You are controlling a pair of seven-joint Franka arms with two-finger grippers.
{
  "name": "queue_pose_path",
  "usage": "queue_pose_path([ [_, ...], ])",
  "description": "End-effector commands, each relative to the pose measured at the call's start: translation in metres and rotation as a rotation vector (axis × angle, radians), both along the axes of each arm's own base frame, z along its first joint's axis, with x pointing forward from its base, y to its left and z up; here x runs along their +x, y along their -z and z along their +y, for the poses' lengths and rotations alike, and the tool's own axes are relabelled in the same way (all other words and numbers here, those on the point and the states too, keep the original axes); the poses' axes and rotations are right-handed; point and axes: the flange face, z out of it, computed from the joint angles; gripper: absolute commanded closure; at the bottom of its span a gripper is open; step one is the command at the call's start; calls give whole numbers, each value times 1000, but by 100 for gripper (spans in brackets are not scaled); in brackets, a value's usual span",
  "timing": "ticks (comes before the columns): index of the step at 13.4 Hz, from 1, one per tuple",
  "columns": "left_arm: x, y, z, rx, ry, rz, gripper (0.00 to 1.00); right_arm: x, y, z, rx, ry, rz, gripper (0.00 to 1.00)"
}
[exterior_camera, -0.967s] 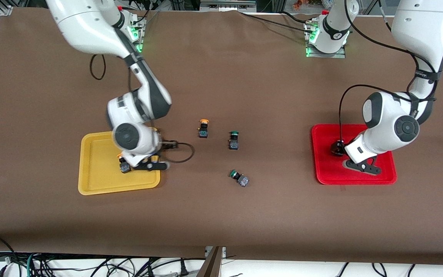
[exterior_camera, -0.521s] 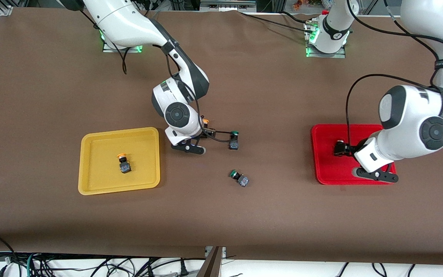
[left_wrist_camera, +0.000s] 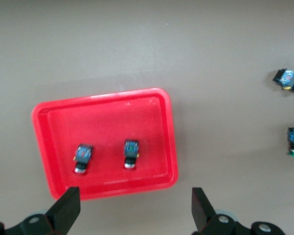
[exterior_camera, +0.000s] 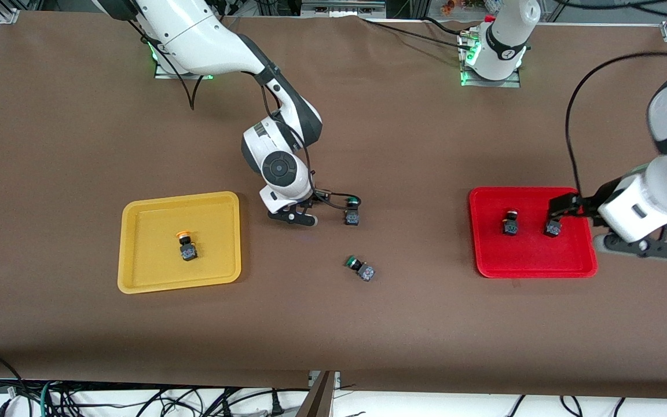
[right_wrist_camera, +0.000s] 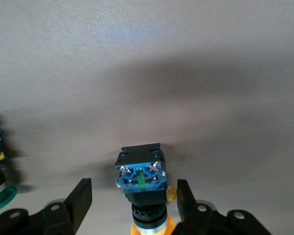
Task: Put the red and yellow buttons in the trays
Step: 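Raise the left gripper away while the right gripper grasps the other orange button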
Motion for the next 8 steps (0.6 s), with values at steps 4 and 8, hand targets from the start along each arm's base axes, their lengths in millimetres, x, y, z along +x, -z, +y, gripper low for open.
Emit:
queue_pose_path([
  [4, -98, -59, 37, 7, -103, 21, 0, 5, -3, -10, 2, 4, -8, 63],
  [8, -92, -46, 25, 12, -109, 50, 0, 52, -38, -76, -40, -151, -5, 63],
])
